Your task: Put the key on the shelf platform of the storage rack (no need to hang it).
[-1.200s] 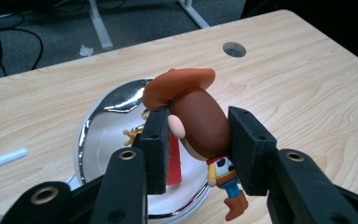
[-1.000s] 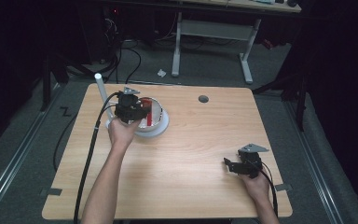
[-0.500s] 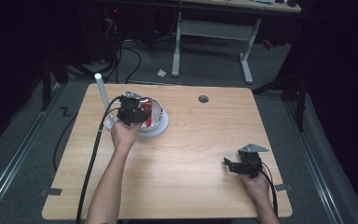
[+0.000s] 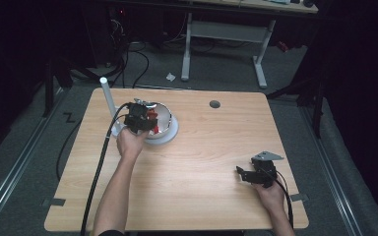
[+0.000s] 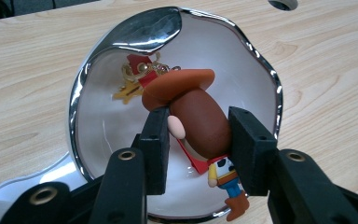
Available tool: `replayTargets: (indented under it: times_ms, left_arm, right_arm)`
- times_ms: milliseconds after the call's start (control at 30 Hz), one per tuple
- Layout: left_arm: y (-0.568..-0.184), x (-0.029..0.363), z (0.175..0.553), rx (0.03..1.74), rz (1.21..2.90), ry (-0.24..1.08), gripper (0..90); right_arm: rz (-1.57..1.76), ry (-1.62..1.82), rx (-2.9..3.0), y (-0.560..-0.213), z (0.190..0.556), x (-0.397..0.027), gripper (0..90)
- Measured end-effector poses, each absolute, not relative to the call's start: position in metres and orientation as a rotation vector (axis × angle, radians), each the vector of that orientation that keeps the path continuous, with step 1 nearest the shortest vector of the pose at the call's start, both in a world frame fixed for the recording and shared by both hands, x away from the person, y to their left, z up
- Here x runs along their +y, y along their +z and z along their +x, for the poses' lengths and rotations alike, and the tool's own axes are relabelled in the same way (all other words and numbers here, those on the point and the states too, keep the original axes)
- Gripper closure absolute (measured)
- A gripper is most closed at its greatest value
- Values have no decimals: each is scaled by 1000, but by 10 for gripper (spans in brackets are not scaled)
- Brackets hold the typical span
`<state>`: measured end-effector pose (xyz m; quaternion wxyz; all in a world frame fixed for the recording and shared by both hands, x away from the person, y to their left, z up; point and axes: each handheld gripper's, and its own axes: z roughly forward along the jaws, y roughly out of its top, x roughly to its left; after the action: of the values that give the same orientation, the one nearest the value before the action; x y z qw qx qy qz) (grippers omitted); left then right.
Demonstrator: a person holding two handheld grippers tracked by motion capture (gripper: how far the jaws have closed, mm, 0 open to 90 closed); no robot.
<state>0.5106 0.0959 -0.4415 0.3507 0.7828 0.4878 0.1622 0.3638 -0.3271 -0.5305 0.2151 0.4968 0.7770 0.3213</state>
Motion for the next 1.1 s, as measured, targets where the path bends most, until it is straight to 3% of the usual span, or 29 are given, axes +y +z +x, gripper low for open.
replayTargets:
  times_ms: [333,700,1100]
  left_arm:
    - [-449,95,515,1300,2043,433,600]
    - [-441,100,508,1300,2026,468,480]
    - [-417,109,489,1240,1984,497,444]
  right_arm:
    - [1378,891,2154,-531,364,-327,248]
    - [1377,891,2155,-530,364,-327,247]
    - [1377,891,2155,-530,364,-327,247]
